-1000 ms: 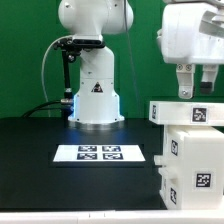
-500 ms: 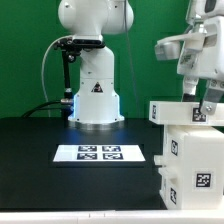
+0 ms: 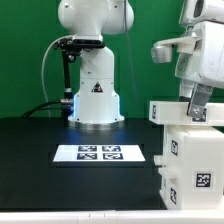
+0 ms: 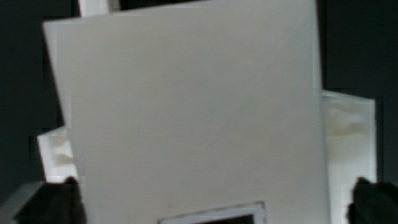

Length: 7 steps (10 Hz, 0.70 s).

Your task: Assemble cabinet

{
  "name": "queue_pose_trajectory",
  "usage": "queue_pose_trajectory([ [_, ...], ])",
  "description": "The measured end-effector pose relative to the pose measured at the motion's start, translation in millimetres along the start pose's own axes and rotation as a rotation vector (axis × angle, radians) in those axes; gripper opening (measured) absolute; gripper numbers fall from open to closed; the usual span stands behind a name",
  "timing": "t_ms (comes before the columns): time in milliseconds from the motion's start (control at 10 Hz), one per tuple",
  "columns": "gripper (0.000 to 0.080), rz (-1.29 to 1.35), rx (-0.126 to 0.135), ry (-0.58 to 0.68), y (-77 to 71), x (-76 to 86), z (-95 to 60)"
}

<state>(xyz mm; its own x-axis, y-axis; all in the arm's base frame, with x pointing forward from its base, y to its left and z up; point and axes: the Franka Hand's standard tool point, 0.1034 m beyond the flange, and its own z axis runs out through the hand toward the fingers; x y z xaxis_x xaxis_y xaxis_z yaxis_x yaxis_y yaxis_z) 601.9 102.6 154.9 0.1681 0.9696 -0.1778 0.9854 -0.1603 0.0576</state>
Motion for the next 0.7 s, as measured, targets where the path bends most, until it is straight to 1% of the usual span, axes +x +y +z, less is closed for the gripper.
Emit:
queue_pose_trajectory([
  [100,0.0611,0.088,0.000,0.000,0.0,-0.3,0.1],
  [200,0.0557,0.171,0.001,-0.001,-0.2,-0.5,0.3],
  [400,0.0557,0.359,0.003,0.001,-1.2,-0.8,0.4],
  [500,0.0557,0.472,-0.004,0.011,-2.9,-1.7,1.2],
  [600,0.0557,0.593,-0.005,0.014,-3.5,-1.7,1.1],
  [700,0.0557,0.741,0.002,0.010,-5.1,-0.9,0.6],
])
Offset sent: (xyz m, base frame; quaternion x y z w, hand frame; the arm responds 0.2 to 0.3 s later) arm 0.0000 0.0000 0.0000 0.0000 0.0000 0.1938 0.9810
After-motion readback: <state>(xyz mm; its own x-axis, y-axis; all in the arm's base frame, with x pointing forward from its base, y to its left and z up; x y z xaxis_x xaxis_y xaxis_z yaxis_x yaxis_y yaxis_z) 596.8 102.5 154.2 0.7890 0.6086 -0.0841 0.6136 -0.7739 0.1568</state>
